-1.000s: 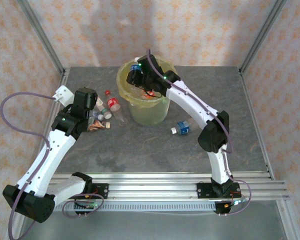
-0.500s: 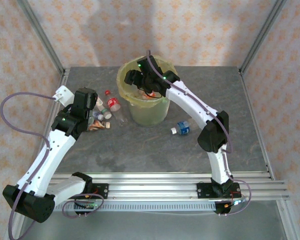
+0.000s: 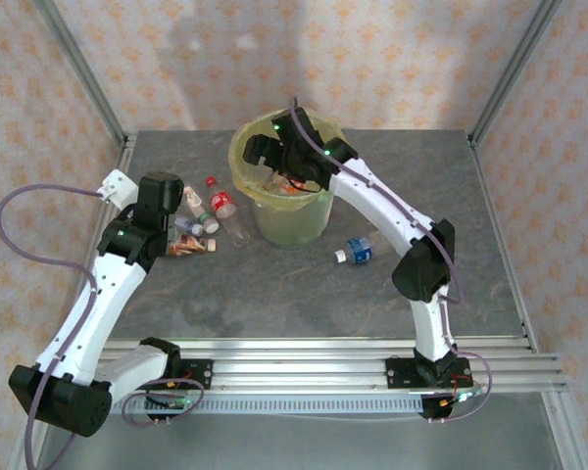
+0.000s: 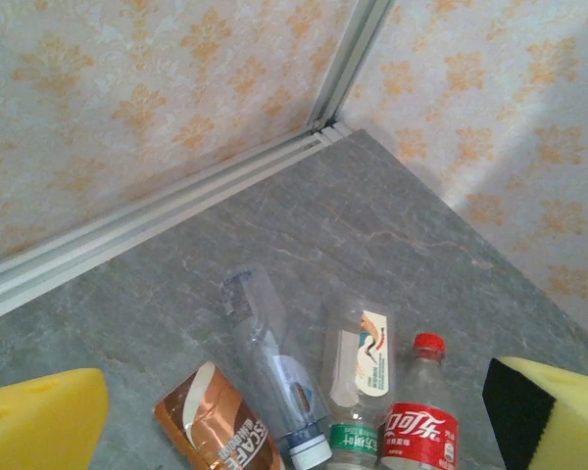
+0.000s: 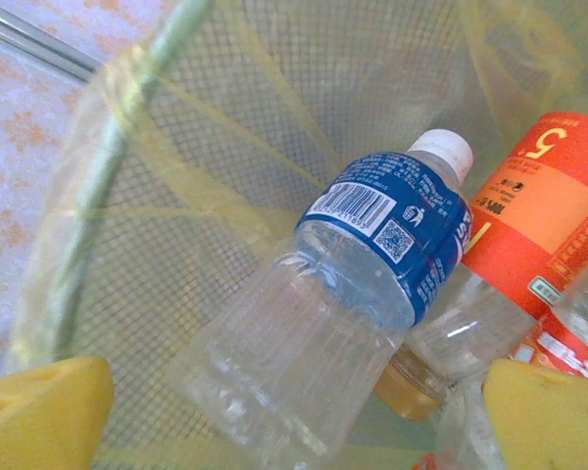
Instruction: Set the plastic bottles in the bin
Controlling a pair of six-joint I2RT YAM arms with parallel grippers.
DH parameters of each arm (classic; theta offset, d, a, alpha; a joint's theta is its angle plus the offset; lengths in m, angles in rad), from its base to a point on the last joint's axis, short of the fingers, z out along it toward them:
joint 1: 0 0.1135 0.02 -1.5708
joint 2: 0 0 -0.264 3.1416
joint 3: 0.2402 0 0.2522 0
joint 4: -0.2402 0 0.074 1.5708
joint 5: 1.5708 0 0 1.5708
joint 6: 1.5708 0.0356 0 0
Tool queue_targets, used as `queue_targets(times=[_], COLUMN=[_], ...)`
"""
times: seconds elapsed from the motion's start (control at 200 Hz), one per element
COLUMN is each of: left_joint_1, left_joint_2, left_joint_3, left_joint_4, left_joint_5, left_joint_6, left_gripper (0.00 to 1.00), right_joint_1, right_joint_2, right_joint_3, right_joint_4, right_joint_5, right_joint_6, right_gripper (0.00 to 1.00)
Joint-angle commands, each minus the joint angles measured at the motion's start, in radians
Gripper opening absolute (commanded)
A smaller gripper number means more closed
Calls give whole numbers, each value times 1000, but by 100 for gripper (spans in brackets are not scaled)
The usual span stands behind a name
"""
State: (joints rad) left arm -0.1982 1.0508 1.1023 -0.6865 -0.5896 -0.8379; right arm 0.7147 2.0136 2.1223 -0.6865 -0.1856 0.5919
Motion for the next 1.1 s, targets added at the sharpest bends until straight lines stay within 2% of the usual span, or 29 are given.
queue_targets(times=[0.0,0.345,0.405,0.525,0.691,0.896,1.096], left_joint_1=[47,205,215,221,229,255,274], left_joint_2=[-28,35,64,110,161,254,339], left_joint_3=[-41,-152,-160,-184,-221,-256,-262], left_joint_4=[14,109,123,153,191,245,280], left_joint_5=[76,363,398,436,453,530,578], left_joint_6=[-17,-97,-102,-127,-161,-195,-208], left_gripper=[100,100,95,91,91,91,91], right_joint_1=[6,6,6,3,-12,-49,-64], right_joint_2=[-100,-292,-341,-432,-551,-638,-660], right_joint_3=[-1,-107,-154,-250,-397,-526,-580], right_joint_4=[-35,-91,-93,-98,-84,-88,-87], right_joint_5=[53,228,274,366,449,476,476], right_joint_6=[-60,-157,-167,-166,-145,-104,-80], right_gripper=[99,99,99,99,99,99,99])
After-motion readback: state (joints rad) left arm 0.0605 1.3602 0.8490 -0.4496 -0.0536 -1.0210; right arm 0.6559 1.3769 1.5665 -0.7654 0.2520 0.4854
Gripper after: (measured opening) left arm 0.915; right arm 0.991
